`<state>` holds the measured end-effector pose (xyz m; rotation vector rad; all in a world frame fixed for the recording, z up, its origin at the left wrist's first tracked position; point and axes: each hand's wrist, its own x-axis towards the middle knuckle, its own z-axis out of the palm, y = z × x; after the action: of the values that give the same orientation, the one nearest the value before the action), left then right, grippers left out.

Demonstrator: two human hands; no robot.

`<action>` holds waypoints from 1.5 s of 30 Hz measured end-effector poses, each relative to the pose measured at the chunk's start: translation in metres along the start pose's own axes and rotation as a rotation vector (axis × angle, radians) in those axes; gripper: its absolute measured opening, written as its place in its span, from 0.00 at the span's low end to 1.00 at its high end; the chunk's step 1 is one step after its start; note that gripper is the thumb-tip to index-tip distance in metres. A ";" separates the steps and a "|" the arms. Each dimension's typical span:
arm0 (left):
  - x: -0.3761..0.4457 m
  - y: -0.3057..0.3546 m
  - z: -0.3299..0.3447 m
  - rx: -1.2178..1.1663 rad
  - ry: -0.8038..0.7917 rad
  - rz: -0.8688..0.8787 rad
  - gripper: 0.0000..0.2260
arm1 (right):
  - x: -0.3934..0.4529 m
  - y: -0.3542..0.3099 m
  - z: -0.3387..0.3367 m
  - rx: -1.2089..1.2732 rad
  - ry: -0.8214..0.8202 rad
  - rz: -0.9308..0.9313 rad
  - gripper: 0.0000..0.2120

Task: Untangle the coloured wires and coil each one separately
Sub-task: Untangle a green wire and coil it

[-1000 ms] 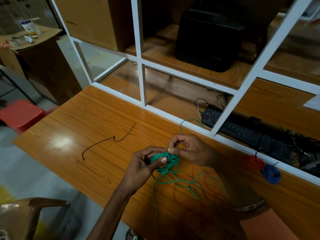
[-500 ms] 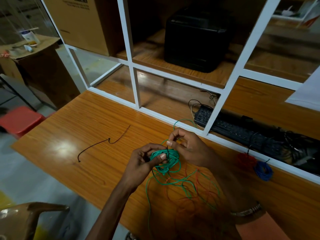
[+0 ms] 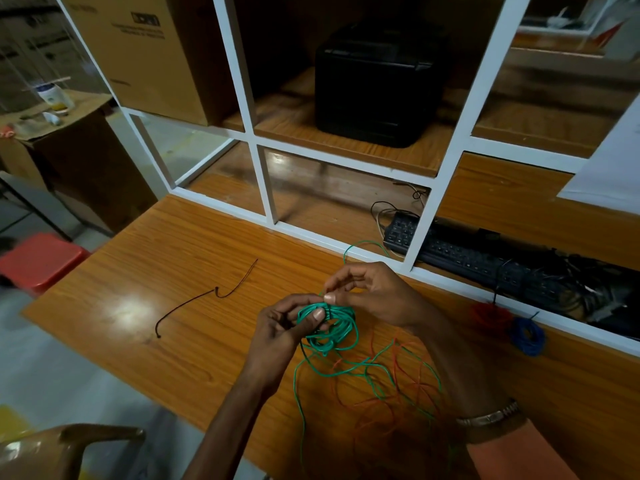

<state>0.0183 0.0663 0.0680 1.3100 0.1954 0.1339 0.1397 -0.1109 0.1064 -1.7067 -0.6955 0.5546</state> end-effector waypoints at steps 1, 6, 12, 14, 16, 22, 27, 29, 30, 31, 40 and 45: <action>-0.001 0.001 0.001 0.001 -0.009 0.001 0.08 | 0.000 0.001 -0.001 -0.016 0.000 -0.018 0.05; 0.003 0.005 0.001 0.030 -0.061 0.006 0.10 | 0.000 0.004 0.004 0.025 0.055 -0.063 0.04; 0.008 0.011 0.004 0.069 -0.128 -0.026 0.11 | 0.004 0.013 0.011 -0.038 0.272 -0.083 0.02; 0.010 0.011 0.002 0.089 -0.125 -0.012 0.11 | 0.003 0.016 0.020 -0.062 0.359 -0.079 0.03; 0.011 0.012 0.001 0.108 -0.120 -0.006 0.11 | 0.002 0.017 0.030 -0.095 0.442 -0.080 0.05; 0.008 0.007 0.002 0.088 -0.040 0.016 0.09 | -0.004 0.003 0.031 -0.021 0.365 -0.163 0.03; 0.009 0.013 0.008 0.130 -0.104 0.043 0.10 | -0.001 0.010 0.019 -0.036 0.420 -0.083 0.05; 0.011 0.013 0.007 0.116 -0.111 0.038 0.09 | -0.001 0.016 0.024 -0.053 0.452 -0.071 0.04; 0.012 0.012 0.005 0.103 -0.109 0.028 0.09 | 0.000 0.017 0.027 -0.060 0.466 -0.074 0.03; 0.012 0.011 0.005 0.097 -0.106 0.018 0.09 | 0.000 0.019 0.029 -0.062 0.475 -0.079 0.03; 0.012 -0.008 0.021 -0.088 0.186 -0.037 0.07 | -0.025 0.015 0.018 0.109 0.451 0.126 0.11; 0.021 -0.009 0.023 -0.262 0.372 -0.028 0.07 | -0.057 0.018 0.032 0.283 0.286 0.590 0.29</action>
<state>0.0435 0.0471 0.0639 1.0127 0.4960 0.3679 0.0798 -0.1321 0.0817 -1.6652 0.1037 0.7522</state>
